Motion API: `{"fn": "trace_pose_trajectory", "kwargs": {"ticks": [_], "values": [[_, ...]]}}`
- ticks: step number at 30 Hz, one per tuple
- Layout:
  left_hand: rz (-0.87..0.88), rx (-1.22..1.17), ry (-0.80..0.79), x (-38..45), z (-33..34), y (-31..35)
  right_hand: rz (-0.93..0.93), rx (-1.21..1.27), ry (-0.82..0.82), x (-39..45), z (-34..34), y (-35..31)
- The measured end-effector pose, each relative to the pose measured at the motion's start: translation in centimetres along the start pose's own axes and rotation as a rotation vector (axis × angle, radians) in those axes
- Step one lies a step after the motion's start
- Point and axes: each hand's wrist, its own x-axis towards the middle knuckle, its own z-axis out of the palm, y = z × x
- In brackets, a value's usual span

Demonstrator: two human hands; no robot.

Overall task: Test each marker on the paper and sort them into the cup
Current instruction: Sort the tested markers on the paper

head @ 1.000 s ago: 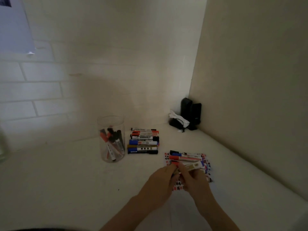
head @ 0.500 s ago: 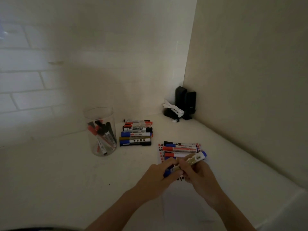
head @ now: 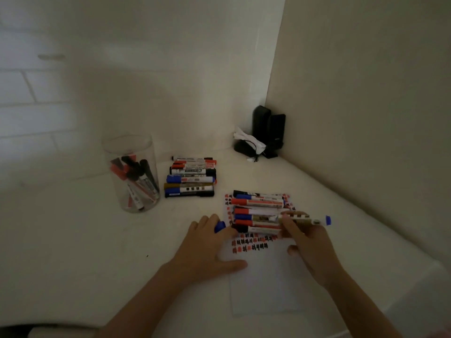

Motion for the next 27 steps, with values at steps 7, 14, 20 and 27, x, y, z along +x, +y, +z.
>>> {"fn": "trace_pose_trajectory", "kwargs": {"ticks": [7, 14, 20, 27], "values": [[-0.049, 0.034, -0.017, 0.2, 0.5, -0.1, -0.074, -0.332, 0.191, 0.2, 0.6, 3.4], [-0.044, 0.029, 0.017, 0.0, 0.6, -0.2, -0.095, -0.397, 0.220, 0.1, 0.5, 3.4], [-0.070, 0.018, -0.004, 0.2, 0.5, 0.0, -0.110, -0.400, 0.202, -0.4, 0.6, 3.0], [-0.061, 0.031, -0.010, 0.1, 0.4, 0.0, -0.113, -0.407, 0.147, -0.4, 0.7, 2.9]]}}
